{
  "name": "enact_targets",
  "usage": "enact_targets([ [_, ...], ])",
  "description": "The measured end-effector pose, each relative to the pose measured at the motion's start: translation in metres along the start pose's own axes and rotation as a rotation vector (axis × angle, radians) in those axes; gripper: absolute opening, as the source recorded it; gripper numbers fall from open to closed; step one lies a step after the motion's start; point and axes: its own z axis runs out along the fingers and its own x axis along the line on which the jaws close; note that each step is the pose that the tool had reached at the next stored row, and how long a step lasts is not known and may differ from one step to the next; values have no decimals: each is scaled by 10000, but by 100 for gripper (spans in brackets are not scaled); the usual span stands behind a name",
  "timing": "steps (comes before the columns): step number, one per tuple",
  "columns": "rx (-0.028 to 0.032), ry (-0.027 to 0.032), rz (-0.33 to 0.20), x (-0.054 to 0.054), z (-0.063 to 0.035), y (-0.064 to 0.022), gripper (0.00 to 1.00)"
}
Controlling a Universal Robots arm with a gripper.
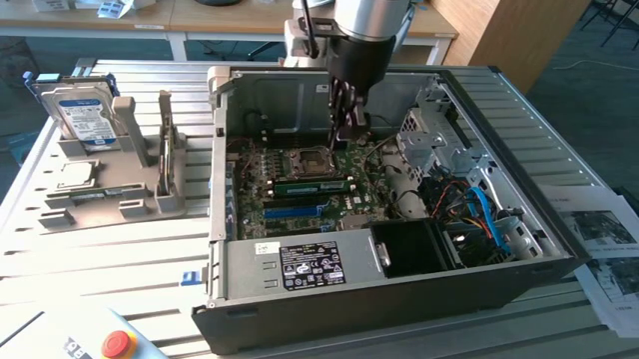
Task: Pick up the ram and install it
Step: 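Insert the ram into the slot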
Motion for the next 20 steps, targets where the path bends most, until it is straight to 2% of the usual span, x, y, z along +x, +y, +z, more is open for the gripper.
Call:
enact_targets([
  [3, -1, 12, 1, 0, -50, 1, 25],
  [14, 0, 13, 1, 0, -52, 1, 25],
  [16, -1, 37, 2, -2, -53, 2, 25],
  [17, 0, 41, 1, -3, -52, 2, 23],
  [18, 0, 43, 1, -3, -52, 1, 17],
  [19, 0, 46, 0, -4, -52, 1, 17],
  [20, 0, 48, 1, -5, -52, 1, 11],
])
